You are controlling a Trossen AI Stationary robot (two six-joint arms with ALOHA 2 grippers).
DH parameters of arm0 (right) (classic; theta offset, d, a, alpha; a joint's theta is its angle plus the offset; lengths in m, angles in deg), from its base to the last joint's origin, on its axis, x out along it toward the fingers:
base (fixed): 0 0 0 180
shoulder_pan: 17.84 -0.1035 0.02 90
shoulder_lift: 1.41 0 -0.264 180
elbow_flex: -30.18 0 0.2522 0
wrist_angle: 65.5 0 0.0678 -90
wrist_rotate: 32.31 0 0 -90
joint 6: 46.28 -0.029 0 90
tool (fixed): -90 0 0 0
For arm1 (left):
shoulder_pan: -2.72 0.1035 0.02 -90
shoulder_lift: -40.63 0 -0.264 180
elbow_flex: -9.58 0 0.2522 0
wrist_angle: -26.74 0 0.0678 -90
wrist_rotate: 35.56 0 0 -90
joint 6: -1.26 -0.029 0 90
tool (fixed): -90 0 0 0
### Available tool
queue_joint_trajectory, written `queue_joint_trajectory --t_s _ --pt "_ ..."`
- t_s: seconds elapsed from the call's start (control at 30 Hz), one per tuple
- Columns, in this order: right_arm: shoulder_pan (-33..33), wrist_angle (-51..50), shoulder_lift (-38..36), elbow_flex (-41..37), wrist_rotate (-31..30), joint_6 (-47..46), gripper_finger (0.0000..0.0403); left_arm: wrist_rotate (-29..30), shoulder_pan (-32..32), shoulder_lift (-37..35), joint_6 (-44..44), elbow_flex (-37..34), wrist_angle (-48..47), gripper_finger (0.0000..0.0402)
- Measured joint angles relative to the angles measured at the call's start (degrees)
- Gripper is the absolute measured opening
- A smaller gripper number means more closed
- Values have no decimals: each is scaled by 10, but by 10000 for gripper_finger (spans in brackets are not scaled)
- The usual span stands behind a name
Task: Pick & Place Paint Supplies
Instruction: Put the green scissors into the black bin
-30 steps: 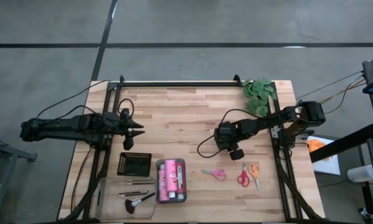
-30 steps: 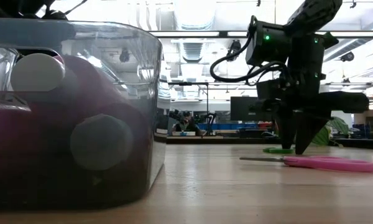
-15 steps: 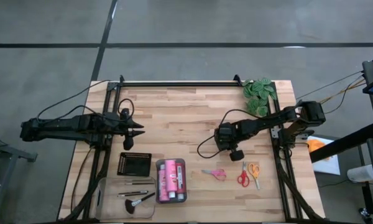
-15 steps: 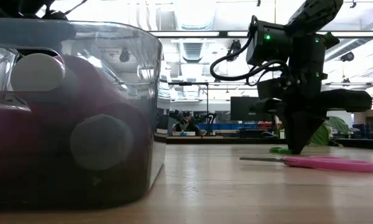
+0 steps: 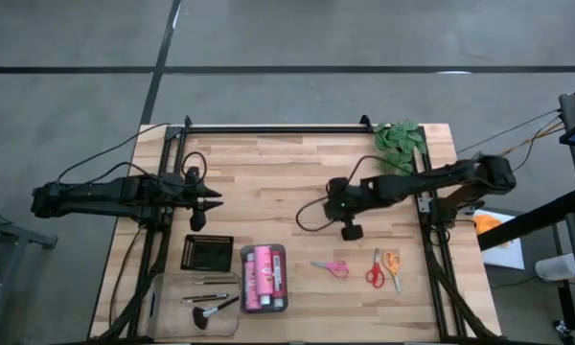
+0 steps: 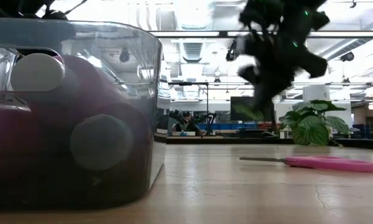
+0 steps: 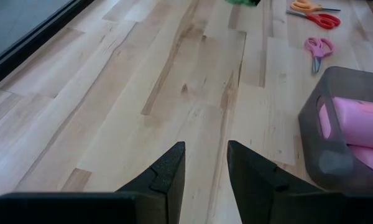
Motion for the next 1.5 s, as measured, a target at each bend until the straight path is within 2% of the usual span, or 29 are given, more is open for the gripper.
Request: queue_joint_trajectory --t_s 0.23,0.5,0.6,0.77,1.17,1.37,1.5 --pt "-1 172 -26 8 46 14 15 0 0 0 0 0 0 122" --pt "15 265 6 19 138 92 15 0 0 0 0 0 0 122" --pt "17 274 27 44 178 97 15 0 0 0 0 0 0 122" --pt "17 274 78 121 189 32 15 0 0 2 0 0 0 122" --pt "17 257 267 324 185 -74 15 0 0 2 0 0 0 122" --pt "17 207 334 408 182 -109 15 0 0 2 0 0 0 122" --pt "17 157 379 460 154 -110 15 0 0 2 0 0 0 122"
